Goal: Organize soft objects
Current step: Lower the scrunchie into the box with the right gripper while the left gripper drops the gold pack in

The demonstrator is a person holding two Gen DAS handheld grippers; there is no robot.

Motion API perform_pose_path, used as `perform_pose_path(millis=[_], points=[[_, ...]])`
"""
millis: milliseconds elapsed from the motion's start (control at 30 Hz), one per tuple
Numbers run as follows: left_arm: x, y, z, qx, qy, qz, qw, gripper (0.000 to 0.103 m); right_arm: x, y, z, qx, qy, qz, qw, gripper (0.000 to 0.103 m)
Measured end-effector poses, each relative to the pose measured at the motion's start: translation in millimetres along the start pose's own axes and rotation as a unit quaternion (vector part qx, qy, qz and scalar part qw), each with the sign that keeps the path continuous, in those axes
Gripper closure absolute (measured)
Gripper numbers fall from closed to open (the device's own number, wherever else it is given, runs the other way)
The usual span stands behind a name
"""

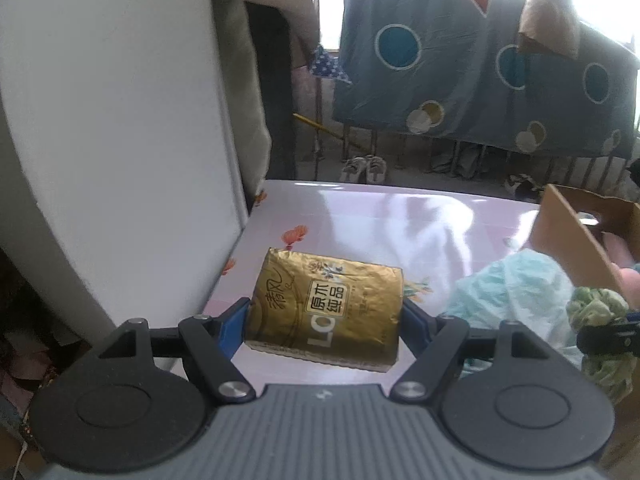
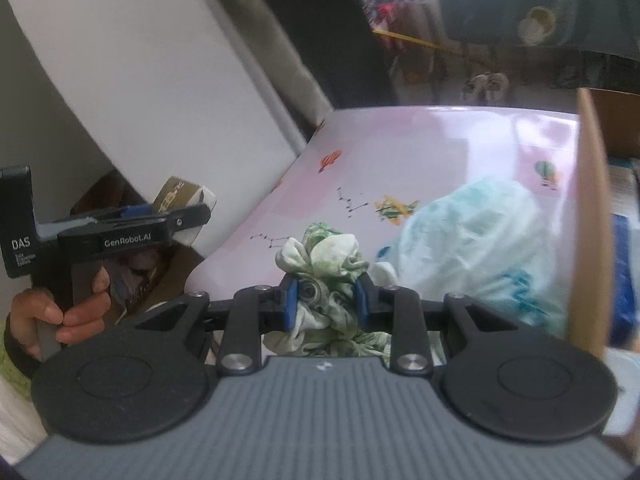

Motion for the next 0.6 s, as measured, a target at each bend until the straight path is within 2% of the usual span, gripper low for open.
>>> perform_pose_path(millis=[167, 300, 433, 600], points=[[30, -3, 11, 0.004, -0.042, -0.012, 0.9991, 0.026, 16, -17, 43, 0.036, -0.012, -0.029, 0.999, 0.076], [58, -5, 18, 0.005, -0.089, -0.022, 0.9958, 0.026, 35, -30, 76, 0.058, -0.031, -0.052, 0.996, 0.076], [84, -7, 19, 0.011, -0.125, -0.040, 0.9913, 0.026, 63, -40, 115, 0.084, -0.074, -0.083, 0.990, 0.076], [114, -10, 15, 0.010, -0.169, -0.068, 0.9832, 0.026, 106, -58, 165, 0.113, -0.150, -0.122, 0.974, 0.075]])
Point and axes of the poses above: each gripper's, at about its wrist camera, not at the fingertips, and z roughly against the way its jaws point, x to its right, y to its top, the point moved 2 cm from there along -z, roughly the way its jaws point, and after that the axes turned 4 degrees about z, right-handed, at the moved point
